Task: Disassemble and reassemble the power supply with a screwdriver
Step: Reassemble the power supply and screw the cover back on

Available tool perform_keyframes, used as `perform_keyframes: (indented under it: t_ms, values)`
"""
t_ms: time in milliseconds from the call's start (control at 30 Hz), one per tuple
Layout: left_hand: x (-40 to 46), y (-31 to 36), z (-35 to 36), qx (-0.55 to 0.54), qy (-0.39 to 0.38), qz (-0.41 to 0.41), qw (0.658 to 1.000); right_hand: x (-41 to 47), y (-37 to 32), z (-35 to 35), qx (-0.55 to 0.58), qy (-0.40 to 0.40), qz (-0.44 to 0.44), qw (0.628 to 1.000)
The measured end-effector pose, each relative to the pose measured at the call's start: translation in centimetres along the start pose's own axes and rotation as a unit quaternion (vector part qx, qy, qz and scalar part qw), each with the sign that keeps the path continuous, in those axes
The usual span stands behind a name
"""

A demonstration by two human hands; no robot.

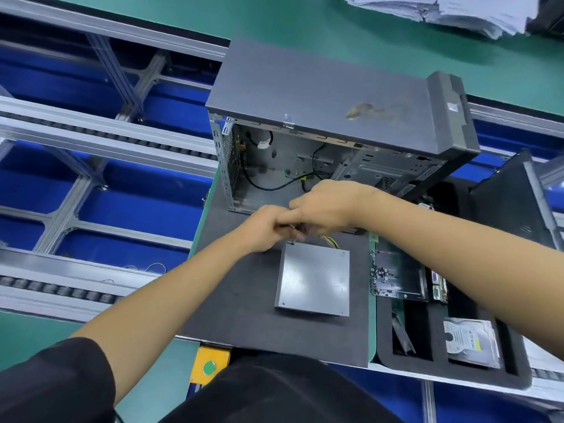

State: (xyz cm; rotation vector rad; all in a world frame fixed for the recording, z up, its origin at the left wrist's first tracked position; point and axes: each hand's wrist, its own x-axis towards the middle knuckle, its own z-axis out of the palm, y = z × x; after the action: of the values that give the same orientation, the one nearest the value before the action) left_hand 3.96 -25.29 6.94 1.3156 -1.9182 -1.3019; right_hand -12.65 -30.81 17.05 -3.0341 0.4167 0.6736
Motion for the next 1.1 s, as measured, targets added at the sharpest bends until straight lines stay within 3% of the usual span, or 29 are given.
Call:
perform_keyframes:
  t_ms: [67,167,267,333,433,500,633,700,800,867,900,967,1033,1100]
  values:
    - [0.1,0.4,-0.4,0.007,-0.003,-0.006,1.0,0.1,0.2,0.0,0.013,-0.001,0.011,1.0]
    - [0.2,0.7,0.0,0.015,0.107,-0.035,0.993,0.9,-0.6,0.6,0.046,0.003,0.144,0.989]
    - [0.0,0.3,0.8,0.025,0.15,-0.028,0.988,1.2,-1.2,1.4,0.026,-0.001,0.185,0.982]
    - [0.1,0.2,0.6,0.0,0.111,-0.018,0.994,0.6,-0.6,1.3,0.001,0.025,0.138,0.99]
    - [0.3,0.5,-0.3,0.037,0.025,-0.019,0.999,-0.4,0.6,0.7,-0.05,0.017,-0.042,0.998]
    - [0.3,0.8,-0.7,0.04,0.001,-0.015,0.999,-0.5,0.5,0.6,-0.056,0.001,-0.062,0.996]
    - [-0.3,0.9,-0.2,0.009,0.063,-0.037,0.997,0.6,-1.4,2.2,0.083,0.022,0.157,0.984]
    - [-0.7,0.9,0.6,-0.011,0.09,-0.046,0.995,0.9,-1.8,2.5,0.114,0.016,0.184,0.976]
    - [-0.5,0.7,0.5,0.012,0.055,-0.028,0.998,0.4,-0.9,1.5,0.009,0.054,0.079,0.995]
    - [-0.5,0.9,-0.5,0.038,0.011,-0.036,0.999,0.4,0.0,0.8,-0.056,0.034,-0.043,0.997]
    - [-0.6,1.0,-1.0,0.045,-0.007,-0.04,0.998,0.6,0.2,0.7,-0.067,0.019,-0.064,0.996]
    - [-0.6,1.3,-1.3,0.025,-0.009,-0.034,0.999,0.9,0.0,0.9,-0.029,0.03,0.0,0.999]
    - [-0.6,1.6,-0.6,0.009,0.044,-0.058,0.997,1.3,-0.9,1.6,0.031,0.047,0.114,0.992]
    - [-0.5,1.6,0.6,0.048,0.111,-0.095,0.988,1.4,-1.5,2.0,0.064,0.027,0.169,0.983]
